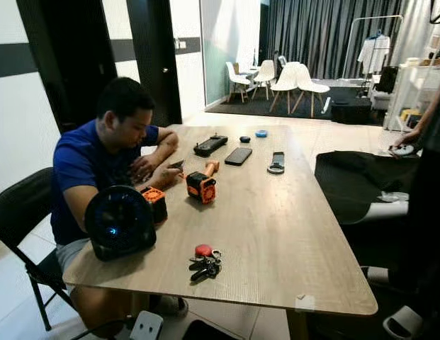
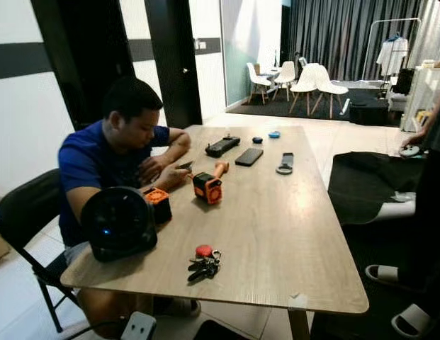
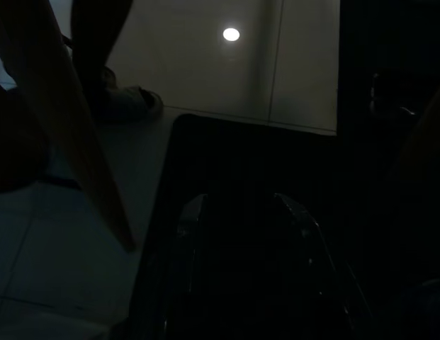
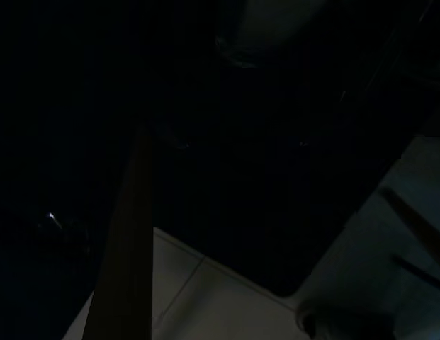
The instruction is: Hang keys on a hook
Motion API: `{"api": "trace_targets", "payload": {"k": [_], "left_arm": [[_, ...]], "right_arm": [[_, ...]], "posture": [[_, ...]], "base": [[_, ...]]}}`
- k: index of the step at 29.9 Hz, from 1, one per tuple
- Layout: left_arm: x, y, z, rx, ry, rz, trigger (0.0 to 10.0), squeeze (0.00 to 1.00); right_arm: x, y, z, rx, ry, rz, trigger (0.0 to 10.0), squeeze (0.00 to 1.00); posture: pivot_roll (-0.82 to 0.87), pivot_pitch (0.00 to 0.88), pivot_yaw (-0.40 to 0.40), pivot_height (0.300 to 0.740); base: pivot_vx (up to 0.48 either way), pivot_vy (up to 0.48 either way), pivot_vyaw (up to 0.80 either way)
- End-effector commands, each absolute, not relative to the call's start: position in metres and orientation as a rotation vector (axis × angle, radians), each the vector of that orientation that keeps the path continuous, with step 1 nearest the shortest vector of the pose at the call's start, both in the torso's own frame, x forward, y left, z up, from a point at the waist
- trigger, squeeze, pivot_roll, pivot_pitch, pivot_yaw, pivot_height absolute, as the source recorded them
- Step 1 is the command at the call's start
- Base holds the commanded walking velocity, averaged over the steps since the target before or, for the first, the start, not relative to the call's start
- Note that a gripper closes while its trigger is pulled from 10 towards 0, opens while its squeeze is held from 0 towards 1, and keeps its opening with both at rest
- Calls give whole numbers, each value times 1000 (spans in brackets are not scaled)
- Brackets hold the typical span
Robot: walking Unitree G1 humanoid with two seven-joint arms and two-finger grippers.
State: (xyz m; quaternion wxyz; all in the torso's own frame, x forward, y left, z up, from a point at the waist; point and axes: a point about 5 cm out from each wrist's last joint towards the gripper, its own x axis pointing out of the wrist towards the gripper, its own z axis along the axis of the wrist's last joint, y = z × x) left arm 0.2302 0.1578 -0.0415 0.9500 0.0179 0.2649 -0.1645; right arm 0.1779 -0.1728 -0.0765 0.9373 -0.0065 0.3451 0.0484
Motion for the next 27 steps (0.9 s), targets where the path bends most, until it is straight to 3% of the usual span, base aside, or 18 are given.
{"api": "trace_targets", "payload": {"k": [1, 27], "left_arm": [[230, 165, -42, 55, 555, -331, 10000, 0], [229, 163, -45, 77, 574, -299, 10000, 0]], "right_arm": [[177, -168, -78, 3, 713, 99, 10000, 0], [180, -183, -76, 28, 730, 59, 10000, 0]], "posture": [[39, 6, 54, 740], [65, 0, -24, 740]], "base": [[0, 0, 0], [0, 0, 0]]}}
